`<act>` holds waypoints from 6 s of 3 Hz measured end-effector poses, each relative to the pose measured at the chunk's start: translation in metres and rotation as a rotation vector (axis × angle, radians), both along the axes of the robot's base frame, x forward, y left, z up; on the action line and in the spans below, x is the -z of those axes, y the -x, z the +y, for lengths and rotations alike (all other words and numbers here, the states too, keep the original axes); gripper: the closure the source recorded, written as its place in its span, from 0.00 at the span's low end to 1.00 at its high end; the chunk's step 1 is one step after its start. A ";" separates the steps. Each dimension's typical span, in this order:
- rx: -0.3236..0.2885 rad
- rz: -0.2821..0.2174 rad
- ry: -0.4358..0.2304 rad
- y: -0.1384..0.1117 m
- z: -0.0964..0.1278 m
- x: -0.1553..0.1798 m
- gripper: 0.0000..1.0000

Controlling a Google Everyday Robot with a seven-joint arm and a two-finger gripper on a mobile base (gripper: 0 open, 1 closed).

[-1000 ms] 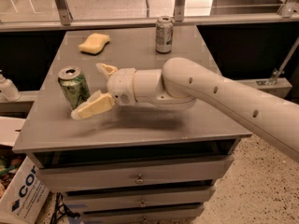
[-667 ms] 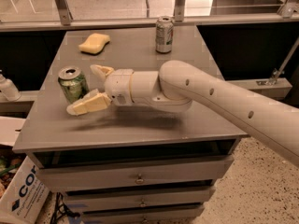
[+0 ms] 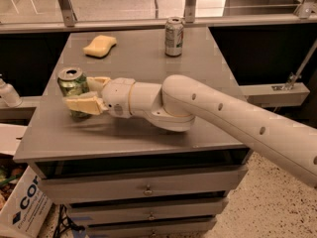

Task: Move green can near 7up can

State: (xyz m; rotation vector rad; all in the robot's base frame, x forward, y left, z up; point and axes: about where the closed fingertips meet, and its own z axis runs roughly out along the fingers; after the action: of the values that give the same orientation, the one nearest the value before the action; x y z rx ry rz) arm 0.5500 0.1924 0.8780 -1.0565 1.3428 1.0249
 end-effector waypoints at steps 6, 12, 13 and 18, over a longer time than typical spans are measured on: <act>0.305 0.090 0.131 -0.016 -0.204 0.009 1.00; 0.670 -0.090 0.209 -0.160 -0.299 -0.005 1.00; 0.717 -0.096 0.173 -0.190 -0.310 -0.005 1.00; 0.847 0.082 0.002 -0.256 -0.325 0.006 1.00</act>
Offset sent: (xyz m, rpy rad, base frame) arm 0.0092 -0.0913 0.0198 0.0158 0.0219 -0.1517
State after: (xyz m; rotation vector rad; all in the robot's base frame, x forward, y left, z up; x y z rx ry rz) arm 0.8065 -0.1322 0.8716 -0.3550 1.6365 0.4252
